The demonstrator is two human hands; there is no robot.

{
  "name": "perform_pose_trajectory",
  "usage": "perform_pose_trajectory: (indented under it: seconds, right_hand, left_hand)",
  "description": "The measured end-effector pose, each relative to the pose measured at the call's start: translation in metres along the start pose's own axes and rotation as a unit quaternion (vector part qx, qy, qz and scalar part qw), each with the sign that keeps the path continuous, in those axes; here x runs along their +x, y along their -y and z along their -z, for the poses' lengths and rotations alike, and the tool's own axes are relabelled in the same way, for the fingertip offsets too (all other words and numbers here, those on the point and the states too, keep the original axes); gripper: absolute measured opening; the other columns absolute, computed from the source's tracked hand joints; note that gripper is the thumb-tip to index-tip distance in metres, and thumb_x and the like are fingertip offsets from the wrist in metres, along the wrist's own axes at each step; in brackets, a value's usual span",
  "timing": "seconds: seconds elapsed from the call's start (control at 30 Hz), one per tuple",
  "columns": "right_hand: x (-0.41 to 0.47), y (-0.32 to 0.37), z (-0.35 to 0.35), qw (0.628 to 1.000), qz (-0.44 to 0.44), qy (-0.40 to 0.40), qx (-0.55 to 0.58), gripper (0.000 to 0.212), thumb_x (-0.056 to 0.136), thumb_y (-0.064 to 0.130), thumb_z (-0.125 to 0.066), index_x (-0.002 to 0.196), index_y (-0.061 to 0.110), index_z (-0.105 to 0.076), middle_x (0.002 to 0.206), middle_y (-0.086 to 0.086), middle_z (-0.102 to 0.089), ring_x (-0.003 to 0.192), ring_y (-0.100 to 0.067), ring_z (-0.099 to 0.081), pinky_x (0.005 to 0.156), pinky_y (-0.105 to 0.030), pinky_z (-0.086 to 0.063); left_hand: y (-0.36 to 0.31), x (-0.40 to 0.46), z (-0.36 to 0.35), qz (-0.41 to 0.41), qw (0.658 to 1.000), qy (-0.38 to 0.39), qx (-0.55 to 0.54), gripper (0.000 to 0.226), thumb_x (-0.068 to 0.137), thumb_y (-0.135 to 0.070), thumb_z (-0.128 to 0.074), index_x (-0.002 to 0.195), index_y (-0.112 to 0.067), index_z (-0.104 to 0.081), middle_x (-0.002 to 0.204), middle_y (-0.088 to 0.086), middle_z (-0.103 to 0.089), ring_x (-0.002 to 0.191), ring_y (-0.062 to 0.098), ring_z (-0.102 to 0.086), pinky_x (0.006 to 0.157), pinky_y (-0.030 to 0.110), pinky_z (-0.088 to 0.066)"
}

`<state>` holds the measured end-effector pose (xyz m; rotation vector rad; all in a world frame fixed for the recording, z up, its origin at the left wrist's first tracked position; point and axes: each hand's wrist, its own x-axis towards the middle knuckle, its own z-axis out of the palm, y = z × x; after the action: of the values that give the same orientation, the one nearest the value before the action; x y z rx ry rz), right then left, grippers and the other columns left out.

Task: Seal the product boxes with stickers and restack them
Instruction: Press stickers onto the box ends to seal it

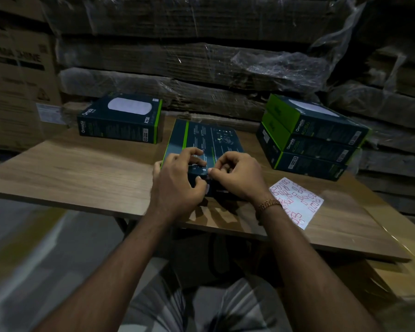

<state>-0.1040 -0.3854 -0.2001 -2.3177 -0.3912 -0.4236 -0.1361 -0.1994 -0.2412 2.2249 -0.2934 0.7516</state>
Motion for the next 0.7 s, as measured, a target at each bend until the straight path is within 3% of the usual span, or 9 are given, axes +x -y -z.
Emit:
perform_pose_trajectory:
  seconds: [0.2, 0.33, 0.53, 0.7]
  right_hand:
    - [0.0053, -0.0013, 0.0054, 0.999, -0.030, 0.020, 0.011, 0.011, 0.083, 0.030, -0.084, 0.087, 0.027, -0.074, 0.083, 0.006, -0.074, 0.078, -0.006, -0.068, 0.072, -0.029, -0.059]
    - [0.0049, -0.0026, 0.0055, 0.999, -0.028, 0.011, 0.010, 0.009, 0.083, 0.029, -0.082, 0.086, 0.027, -0.074, 0.082, 0.006, -0.074, 0.075, -0.006, -0.067, 0.073, -0.033, -0.062]
    - [0.0035, 0.0011, 0.0046, 0.999, -0.031, 0.017, 0.020, 0.020, 0.083, 0.035, -0.088, 0.091, 0.026, -0.072, 0.079, 0.006, -0.073, 0.067, 0.001, -0.063, 0.062, -0.020, -0.053]
    - [0.0041, -0.0003, 0.0051, 0.999, -0.033, 0.016, 0.013, 0.012, 0.085, 0.027, -0.083, 0.091, 0.027, -0.072, 0.082, 0.004, -0.073, 0.071, -0.003, -0.066, 0.070, -0.026, -0.059]
  left_hand:
    - [-0.0015, 0.0002, 0.0007, 0.006, 1.000, 0.006, -0.004, 0.058, 0.083, -0.038, -0.059, 0.140, -0.039, -0.050, 0.105, -0.037, -0.050, 0.107, 0.000, -0.045, 0.110, 0.057, -0.040]
    - [-0.0014, 0.0007, 0.0003, 0.005, 1.000, 0.005, -0.006, 0.058, 0.083, -0.042, -0.055, 0.140, -0.040, -0.048, 0.117, -0.024, -0.063, 0.113, 0.004, -0.051, 0.111, 0.057, -0.039]
    - [-0.0006, 0.0012, 0.0004, 0.011, 1.000, 0.005, -0.005, 0.059, 0.082, -0.045, -0.053, 0.141, -0.041, -0.047, 0.120, -0.020, -0.064, 0.114, 0.007, -0.052, 0.111, 0.056, -0.039]
    - [-0.0012, 0.0016, 0.0000, 0.010, 1.000, 0.005, -0.004, 0.059, 0.083, -0.041, -0.055, 0.141, -0.039, -0.048, 0.118, -0.023, -0.065, 0.114, 0.005, -0.052, 0.111, 0.056, -0.039]
